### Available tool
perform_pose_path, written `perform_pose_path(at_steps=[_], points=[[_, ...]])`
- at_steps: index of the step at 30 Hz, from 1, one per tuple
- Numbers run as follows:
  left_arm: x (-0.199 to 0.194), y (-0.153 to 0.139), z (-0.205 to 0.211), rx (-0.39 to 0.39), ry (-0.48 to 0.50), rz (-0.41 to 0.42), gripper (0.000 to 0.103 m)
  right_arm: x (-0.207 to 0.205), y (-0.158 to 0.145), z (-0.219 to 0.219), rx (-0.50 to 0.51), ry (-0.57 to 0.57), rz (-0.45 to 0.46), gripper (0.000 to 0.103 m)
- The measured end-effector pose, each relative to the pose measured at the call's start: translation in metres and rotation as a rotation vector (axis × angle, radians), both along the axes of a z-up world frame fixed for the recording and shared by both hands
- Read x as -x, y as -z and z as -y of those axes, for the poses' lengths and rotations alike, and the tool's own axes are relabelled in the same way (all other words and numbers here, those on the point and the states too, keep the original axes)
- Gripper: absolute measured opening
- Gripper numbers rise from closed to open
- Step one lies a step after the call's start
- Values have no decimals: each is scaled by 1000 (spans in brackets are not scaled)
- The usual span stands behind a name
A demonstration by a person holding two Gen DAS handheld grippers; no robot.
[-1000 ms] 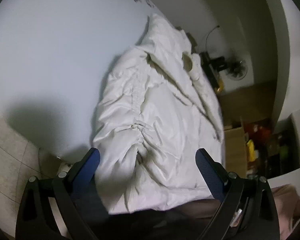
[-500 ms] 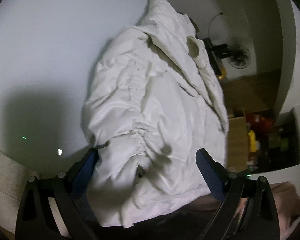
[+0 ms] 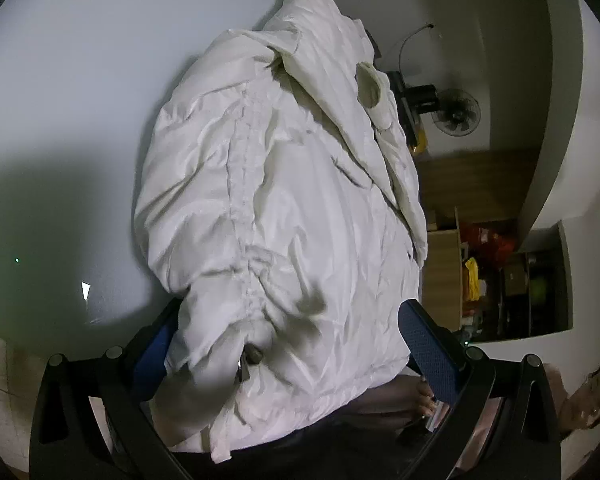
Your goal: Fold large clothes
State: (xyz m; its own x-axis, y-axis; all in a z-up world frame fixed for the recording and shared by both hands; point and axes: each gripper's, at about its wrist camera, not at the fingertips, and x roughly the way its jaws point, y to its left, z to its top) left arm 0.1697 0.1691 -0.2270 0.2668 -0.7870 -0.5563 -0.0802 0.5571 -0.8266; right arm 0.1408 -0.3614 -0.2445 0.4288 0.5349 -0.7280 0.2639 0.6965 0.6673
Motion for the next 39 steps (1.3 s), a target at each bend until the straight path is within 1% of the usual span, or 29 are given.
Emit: perform_pose_path(at_steps=[3,6,10,14,15,17,18,19,21,24,26,27,28,29,30,31,34,35,36,37,38,39], points=[[8,-1,-2,-10,-12,-5,103,1,1,-3,-3,2,12,80],[7,-1,-1,-3,-29,7,103,-3,2,-6,-12,-5,21,80],[-2,-2,12,-13,3,28,103,-9,2,-15,-8,-15,35,81],[-9,0,15,14,5,6,101,-13,1,-23,4,-41,56,81],[-10,0,15,15,7,1,101,-13,2,-23,5,-38,55,78],[-10,0,15,16,9,3,101,-13,6,-18,-4,-23,41,61],[-9,0,15,16,7,7,101,-13,10,-13,-15,-7,26,44],[-9,0,16,14,6,8,101,-13,14,-10,-38,6,16,33],[-9,0,16,10,4,6,101,-15,20,-6,-77,8,-2,26],[-6,1,14,6,-2,12,100,-15,14,-10,-23,-9,7,20],[-5,-1,13,2,-9,9,102,-16,11,-9,-24,-8,12,19],[-4,0,10,13,-17,1,102,-16,13,-7,-33,-4,7,20],[-5,1,8,25,-23,-7,102,-16,15,-4,-42,5,-3,29],[-5,3,7,37,-27,-13,102,-16,17,-2,-62,16,5,31],[-6,3,6,45,-30,-16,102,-16,18,1,-89,29,18,37],[-6,4,6,50,-35,-18,102,-18,19,0,-93,33,22,39],[-7,1,12,24,-18,-2,100,-20,16,-8,-48,17,32,38],[-6,-1,14,3,-10,6,98,-20,15,-12,-16,7,24,34],[-5,-2,17,-18,-5,9,89,-20,15,-14,4,1,10,22],[-4,-3,19,-52,1,7,55,-19,16,-13,4,-1,3,20],[-3,-2,19,-88,0,1,26,-18,16,-12,8,1,-3,19],[-1,1,17,-97,-7,-10,26,-17,15,-11,10,2,-5,16]])
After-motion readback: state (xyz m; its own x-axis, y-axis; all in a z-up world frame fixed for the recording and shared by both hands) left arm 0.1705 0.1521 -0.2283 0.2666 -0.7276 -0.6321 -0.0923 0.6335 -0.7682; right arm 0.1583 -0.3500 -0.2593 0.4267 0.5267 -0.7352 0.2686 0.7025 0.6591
